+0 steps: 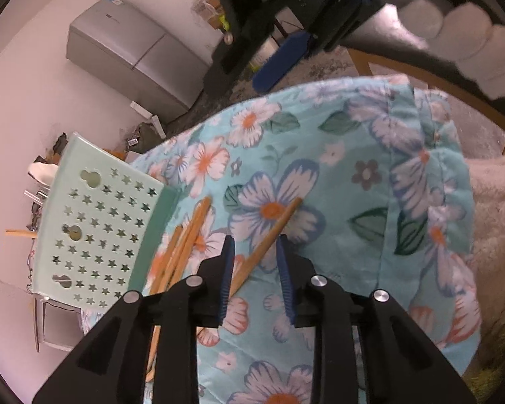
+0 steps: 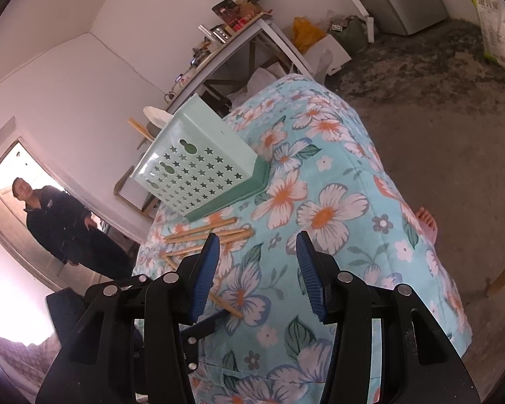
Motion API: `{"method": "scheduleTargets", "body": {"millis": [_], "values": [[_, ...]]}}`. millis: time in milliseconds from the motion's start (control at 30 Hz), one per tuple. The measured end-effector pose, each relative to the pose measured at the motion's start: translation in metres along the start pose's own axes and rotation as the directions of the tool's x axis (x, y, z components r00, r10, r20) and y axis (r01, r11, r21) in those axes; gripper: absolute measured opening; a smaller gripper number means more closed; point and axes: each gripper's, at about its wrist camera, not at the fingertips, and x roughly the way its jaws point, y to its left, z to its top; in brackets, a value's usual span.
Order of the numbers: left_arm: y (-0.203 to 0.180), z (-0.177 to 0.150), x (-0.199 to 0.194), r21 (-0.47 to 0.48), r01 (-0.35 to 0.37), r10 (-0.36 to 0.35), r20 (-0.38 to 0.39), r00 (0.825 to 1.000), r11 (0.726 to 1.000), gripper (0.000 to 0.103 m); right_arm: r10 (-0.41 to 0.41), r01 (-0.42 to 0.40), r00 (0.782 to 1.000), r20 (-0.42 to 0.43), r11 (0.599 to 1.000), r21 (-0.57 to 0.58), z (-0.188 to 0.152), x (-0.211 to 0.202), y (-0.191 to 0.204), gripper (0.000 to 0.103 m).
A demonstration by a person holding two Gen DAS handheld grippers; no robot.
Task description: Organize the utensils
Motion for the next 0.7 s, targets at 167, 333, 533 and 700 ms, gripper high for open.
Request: {"method": "scheduleTargets", "body": {"millis": [167, 333, 533, 700], "values": [[0.006, 0.002, 0.005, -0.027, 0.047, -0.046, 0.015, 0.999, 0.999, 0.023, -0.001, 0.001, 1.000, -0.008, 1.000, 0.000, -0.001, 0.002, 0.000, 0.047], [0.014, 0.001, 0.008, -0.073, 0.093, -0.091, 0.031, 0.995, 0.993, 0.020, -0.004, 0.004, 1.000, -0.011, 1.000, 0.003, -0.002, 0.002, 0.000, 0.047], [0.012, -0.001, 0.005, -0.085, 0.069, -0.066, 0.042, 0.997, 0.994, 0.020, -0.012, 0.012, 1.000, -0.013, 1.000, -0.003, -0.005, 0.002, 0.005, 0.047], [0.000, -0.004, -0.011, -0.083, 0.034, -0.030, 0.054, 0.998, 0.996, 0.019, -0.027, 0.027, 0.999, -0.019, 1.000, -0.015, -0.009, -0.002, 0.010, 0.047]]}}
